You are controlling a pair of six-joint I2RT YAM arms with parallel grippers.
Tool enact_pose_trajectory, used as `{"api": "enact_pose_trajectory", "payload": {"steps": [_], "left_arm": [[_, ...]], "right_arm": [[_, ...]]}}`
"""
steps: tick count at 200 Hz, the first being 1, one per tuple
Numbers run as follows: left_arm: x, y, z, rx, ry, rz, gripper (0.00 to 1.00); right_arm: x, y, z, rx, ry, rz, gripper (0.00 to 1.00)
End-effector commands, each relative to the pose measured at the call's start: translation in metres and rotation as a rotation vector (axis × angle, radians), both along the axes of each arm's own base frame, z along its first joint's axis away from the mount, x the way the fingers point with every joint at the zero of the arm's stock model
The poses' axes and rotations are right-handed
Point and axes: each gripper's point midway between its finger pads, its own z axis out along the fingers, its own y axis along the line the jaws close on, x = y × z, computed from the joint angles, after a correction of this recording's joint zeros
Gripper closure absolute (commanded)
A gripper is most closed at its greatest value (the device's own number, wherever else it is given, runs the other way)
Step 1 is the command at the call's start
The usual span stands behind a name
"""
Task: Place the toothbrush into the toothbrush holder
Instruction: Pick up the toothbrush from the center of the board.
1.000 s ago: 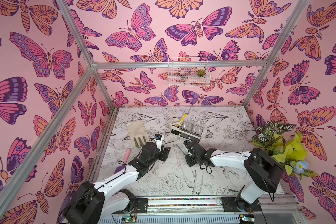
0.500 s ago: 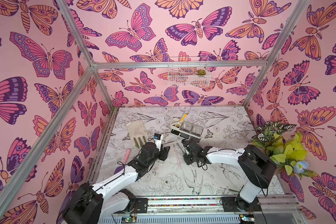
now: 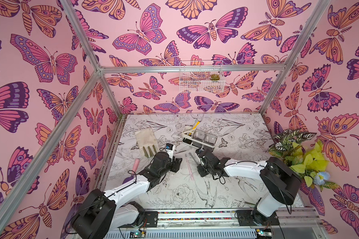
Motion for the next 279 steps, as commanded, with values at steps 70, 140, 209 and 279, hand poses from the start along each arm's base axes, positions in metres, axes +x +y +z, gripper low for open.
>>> {"api": "enact_pose_trajectory", "payload": {"steps": [70,140,209,279], "left_arm": [[-0.004,-0.038,0.031,-0.293,0.109,-0.064,0.46],[-0.002,-0.044,0.032,-0.404,0.204,-0.012,0.46],[0.009,-0.05,0.025,-0.393,0.212,0.003,0.47],[0.017,-0.05,0.034,-0.389,0.147,0.002,0.47]], "right_arm": [[-0.004,-0.003,0.048,0.188,-0.166,-0.017,0.9],[-0.009,0.001,0.063,0.23,-0.234,0.022,0.87],[-0.014,0.022,0.078,0.27,-0.268,0.08,0.87],[-0.021,0.031,0.089,0.294,-0.276,0.108,0.87]]}}
